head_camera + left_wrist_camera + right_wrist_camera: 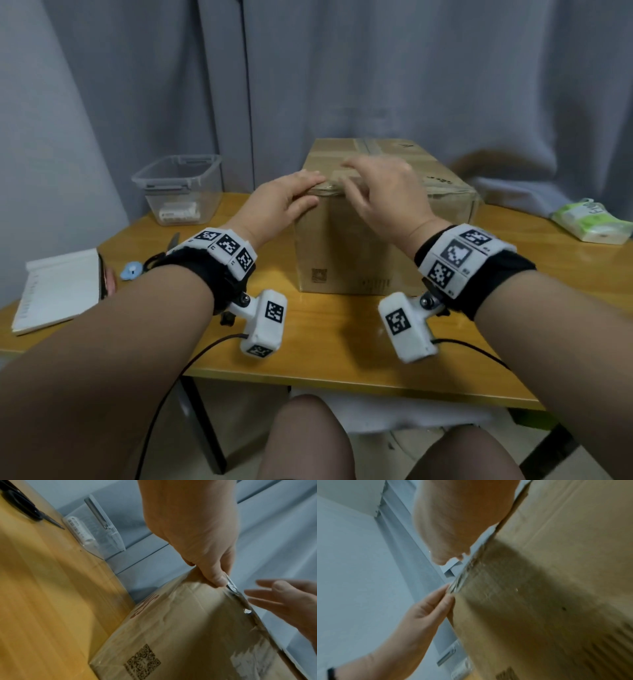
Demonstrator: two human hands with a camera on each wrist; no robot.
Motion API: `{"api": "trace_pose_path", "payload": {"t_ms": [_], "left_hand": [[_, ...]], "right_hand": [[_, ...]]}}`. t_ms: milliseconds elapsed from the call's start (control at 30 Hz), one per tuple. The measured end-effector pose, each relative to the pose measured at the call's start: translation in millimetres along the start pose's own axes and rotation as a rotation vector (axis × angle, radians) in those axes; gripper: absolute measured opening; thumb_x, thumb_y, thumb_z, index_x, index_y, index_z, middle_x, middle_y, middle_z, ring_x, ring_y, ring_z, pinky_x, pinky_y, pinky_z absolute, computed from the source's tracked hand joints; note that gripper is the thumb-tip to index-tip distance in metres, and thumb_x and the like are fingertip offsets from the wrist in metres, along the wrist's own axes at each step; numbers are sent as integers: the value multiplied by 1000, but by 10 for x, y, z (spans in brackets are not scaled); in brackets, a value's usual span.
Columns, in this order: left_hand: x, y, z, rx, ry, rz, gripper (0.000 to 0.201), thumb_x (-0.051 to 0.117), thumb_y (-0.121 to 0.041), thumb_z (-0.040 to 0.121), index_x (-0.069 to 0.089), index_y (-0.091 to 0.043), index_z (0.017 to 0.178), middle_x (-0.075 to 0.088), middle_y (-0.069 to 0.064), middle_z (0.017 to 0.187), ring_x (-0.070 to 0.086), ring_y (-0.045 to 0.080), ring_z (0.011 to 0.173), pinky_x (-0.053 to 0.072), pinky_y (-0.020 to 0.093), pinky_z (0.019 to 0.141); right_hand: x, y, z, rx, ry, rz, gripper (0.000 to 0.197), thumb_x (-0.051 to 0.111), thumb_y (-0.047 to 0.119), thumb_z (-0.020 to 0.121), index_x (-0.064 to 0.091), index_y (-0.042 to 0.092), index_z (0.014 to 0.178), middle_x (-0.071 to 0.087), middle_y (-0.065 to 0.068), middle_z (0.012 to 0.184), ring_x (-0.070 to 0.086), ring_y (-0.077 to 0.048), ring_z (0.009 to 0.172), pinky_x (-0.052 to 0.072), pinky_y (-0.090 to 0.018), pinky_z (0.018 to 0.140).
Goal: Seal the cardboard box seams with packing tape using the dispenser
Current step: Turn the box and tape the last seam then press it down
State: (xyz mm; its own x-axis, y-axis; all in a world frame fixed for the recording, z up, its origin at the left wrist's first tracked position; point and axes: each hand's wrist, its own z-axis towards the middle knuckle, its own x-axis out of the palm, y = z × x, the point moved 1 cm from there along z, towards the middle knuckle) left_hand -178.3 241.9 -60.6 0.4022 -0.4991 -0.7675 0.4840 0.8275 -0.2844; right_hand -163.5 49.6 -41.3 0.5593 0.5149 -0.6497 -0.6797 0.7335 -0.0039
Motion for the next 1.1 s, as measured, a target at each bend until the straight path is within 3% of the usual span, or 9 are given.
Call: {"api": "trace_pose_path", "payload": {"t_ms": [100,167,267,333,567,700,833,967,1100], "left_hand": [[-64,-30,19,-24,78,38,44,58,-29,91,51,-23,134,49,-2,141,37,11,135,22,19,109],[-113,-93,88,-90,35,10,34,52,-36,94,64,-17,119,63,4,125,51,16,123,35,28,105],[-61,-236,282,-139,-59,44,40,43,-41,97,60,-9,82,64,6,81,60,25,82,40,33,69],[56,-293,347,-122,-100,99,37,49,-43,93,52,-10,78,57,5,74,53,23,72,34,32,61],[164,-151,290,-9,-63,236,41,53,-46,89,52,-6,96,62,13,104,54,30,93,43,44,81],[136,-166,207,33,-14,287,47,58,-47,86,51,-5,107,58,13,108,54,30,97,44,44,85],[26,-228,232,103,126,429,63,61,-60,77,48,-9,112,54,9,107,52,26,97,42,38,85],[28,-477,448,129,119,398,43,37,-50,95,58,-13,103,63,7,101,57,27,93,39,35,74],[237,-619,632,-14,126,274,48,31,-46,99,63,-12,88,66,7,87,59,27,88,30,31,65]], "right_hand": [[-7,-156,64,137,198,-164,43,29,46,99,64,26,115,69,-1,110,59,-22,108,22,-39,110],[42,-187,21,190,263,-180,44,27,48,99,65,27,106,70,-2,103,60,-23,101,29,-39,104],[68,-145,-15,202,236,-229,45,28,50,99,63,22,98,70,-3,98,61,-26,96,35,-39,95],[77,-145,-16,199,238,-249,48,29,54,97,64,21,102,70,-2,101,62,-25,98,32,-39,101],[64,-152,-34,193,293,-250,49,35,59,93,60,22,112,66,1,110,59,-22,108,24,-44,108],[46,-156,-30,199,336,-217,50,43,57,90,54,24,126,61,1,124,52,-20,120,21,-43,112],[-151,-294,-13,105,523,-139,69,57,56,84,35,30,144,44,5,146,37,-15,136,11,-42,117],[-342,-452,50,84,539,-179,51,46,54,91,47,30,136,59,1,131,47,-17,128,11,-40,115],[-379,-624,-2,245,379,-192,43,29,41,101,61,16,114,66,-13,113,56,-30,111,31,-36,98]]}}
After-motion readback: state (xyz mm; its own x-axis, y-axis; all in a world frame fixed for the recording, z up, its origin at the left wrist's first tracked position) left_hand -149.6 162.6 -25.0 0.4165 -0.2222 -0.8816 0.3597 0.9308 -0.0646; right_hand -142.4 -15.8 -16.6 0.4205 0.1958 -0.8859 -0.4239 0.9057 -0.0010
